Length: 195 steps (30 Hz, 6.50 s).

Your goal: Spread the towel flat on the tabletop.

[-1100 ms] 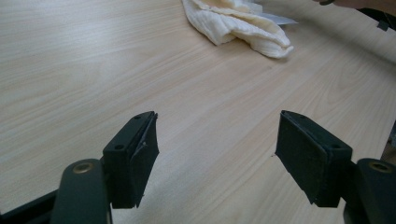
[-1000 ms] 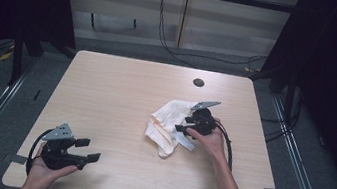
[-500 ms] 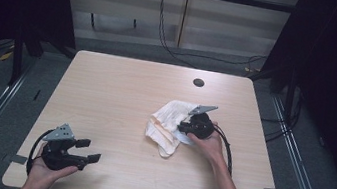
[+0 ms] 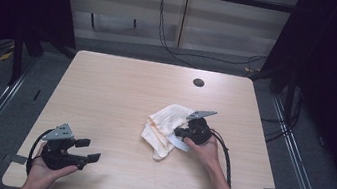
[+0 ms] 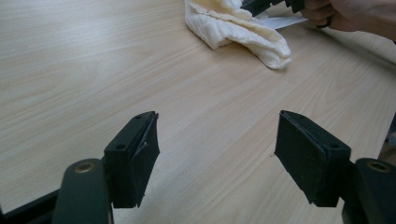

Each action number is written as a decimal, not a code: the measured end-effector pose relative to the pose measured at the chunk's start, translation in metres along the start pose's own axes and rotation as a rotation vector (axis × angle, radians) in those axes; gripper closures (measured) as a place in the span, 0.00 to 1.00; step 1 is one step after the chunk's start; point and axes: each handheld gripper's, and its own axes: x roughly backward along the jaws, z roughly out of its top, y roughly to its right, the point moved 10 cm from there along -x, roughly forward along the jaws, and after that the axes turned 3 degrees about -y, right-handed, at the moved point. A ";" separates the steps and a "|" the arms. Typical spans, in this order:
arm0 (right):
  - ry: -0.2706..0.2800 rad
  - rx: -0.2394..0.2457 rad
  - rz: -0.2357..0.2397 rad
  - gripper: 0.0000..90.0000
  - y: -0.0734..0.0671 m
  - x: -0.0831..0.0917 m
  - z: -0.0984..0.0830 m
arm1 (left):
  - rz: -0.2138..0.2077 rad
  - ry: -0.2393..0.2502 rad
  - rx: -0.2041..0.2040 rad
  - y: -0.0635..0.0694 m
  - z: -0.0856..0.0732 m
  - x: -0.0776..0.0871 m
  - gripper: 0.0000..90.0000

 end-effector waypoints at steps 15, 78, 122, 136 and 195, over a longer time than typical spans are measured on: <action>0.015 0.038 0.058 0.99 -0.042 0.007 -0.004 | -0.034 -0.018 -0.016 0.006 -0.002 -0.002 0.37; 0.091 -0.058 0.025 0.64 -0.075 0.082 -0.055 | -0.229 -0.203 -0.238 0.060 0.019 -0.106 0.69; 0.092 -0.098 0.037 0.53 -0.068 0.087 -0.061 | -0.307 -0.064 -0.109 0.056 0.054 -0.085 0.93; 0.030 -0.083 -0.035 0.52 -0.047 0.076 -0.077 | -0.304 0.029 -0.046 0.038 0.070 -0.062 0.93; 0.277 0.073 0.097 0.99 -0.072 0.178 0.033 | -0.284 0.163 -0.096 0.034 0.095 0.012 0.95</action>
